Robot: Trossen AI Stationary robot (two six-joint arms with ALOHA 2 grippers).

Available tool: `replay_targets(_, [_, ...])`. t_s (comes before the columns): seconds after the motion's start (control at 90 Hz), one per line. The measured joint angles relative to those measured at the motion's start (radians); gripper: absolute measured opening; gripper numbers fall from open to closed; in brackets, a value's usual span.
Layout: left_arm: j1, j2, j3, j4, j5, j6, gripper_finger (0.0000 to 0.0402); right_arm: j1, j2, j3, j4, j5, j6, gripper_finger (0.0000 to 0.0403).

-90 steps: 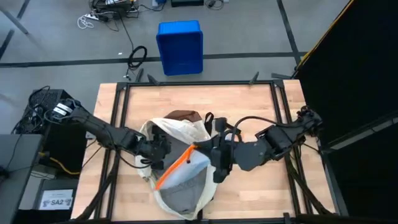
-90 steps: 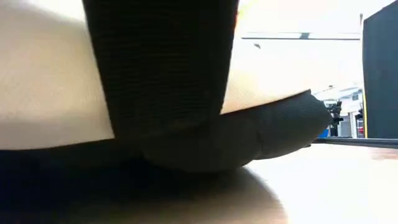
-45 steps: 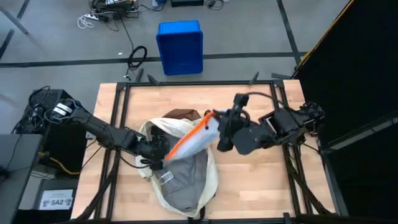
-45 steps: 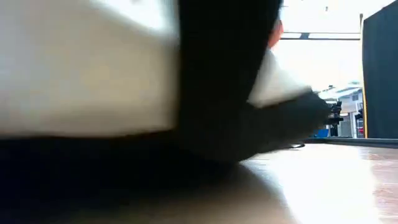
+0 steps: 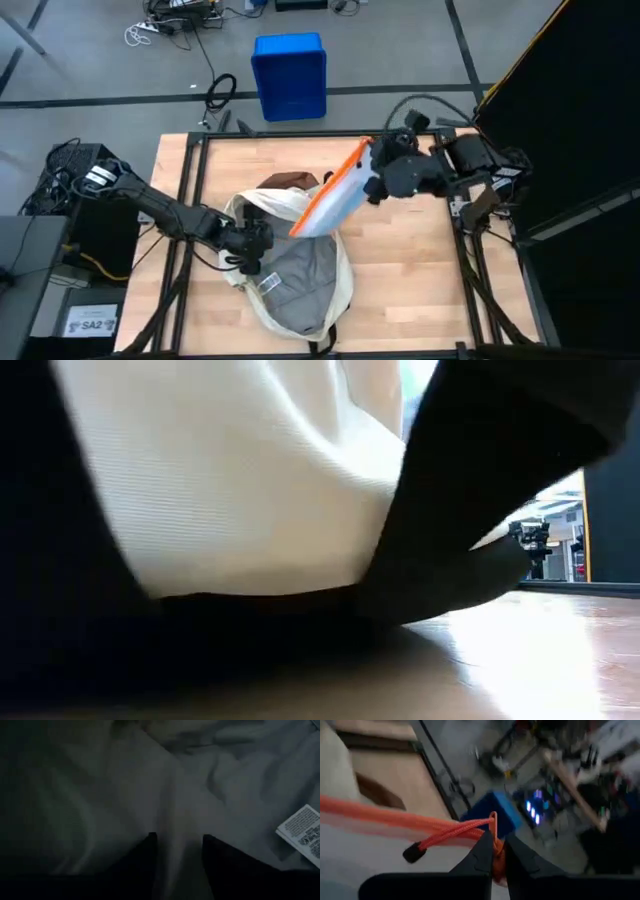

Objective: Unpack backpack
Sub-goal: Remove the zip bag from the white backpack

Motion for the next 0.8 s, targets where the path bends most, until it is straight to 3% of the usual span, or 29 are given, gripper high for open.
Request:
replay_targets(0.133, [0.000,0.000,0.000,-0.012,0.040,0.000,0.0127,-0.052,-0.002,-0.038,0.007,-0.088,0.011,0.0000])
replay_targets(0.511, [-0.014,-0.002,-0.038,-0.146,0.090,-0.103,0.0127,-0.226,0.000,-0.044,0.009,-0.127,0.009,0.0000])
replay_targets(0.8, [-0.046,-0.003,-0.095,-0.156,0.122,-0.176,0.0127,-0.335,0.001,-0.045,0.007,-0.165,-0.020,0.0000])
